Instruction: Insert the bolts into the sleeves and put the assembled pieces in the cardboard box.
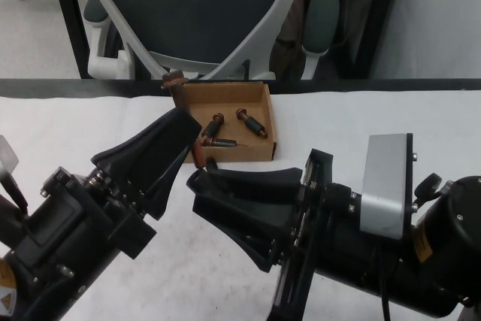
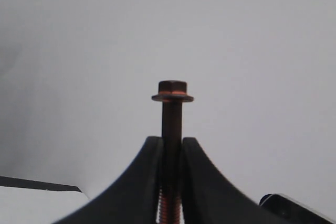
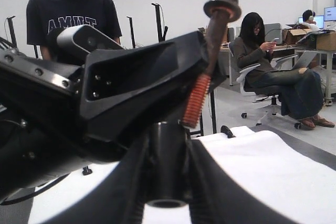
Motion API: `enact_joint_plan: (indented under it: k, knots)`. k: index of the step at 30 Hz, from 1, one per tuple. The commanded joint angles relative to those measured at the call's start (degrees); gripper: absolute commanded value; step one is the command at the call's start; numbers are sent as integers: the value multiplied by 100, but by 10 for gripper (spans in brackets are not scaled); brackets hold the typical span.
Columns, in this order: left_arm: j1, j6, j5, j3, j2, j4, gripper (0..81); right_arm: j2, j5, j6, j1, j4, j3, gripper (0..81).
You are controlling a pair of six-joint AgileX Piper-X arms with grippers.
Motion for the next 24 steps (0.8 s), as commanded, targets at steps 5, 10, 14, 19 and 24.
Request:
enact_joint_plan:
  k: [5, 10, 14, 19, 24]
  knots:
    - [-31, 280, 9, 17, -30, -103, 8, 0, 235, -182, 2, 115, 27, 2]
    - [-31, 330, 9, 17, -30, -103, 8, 0, 307, -194, 2, 103, 28, 2]
    - [-31, 330, 9, 17, -30, -103, 8, 0, 330, -310, 2, 103, 28, 2]
    - [-31, 330, 9, 17, -30, -103, 8, 0, 369, -308, 2, 103, 28, 2]
    - [-31, 340, 9, 17, -30, -103, 8, 0, 455, -308, 2, 70, 28, 2]
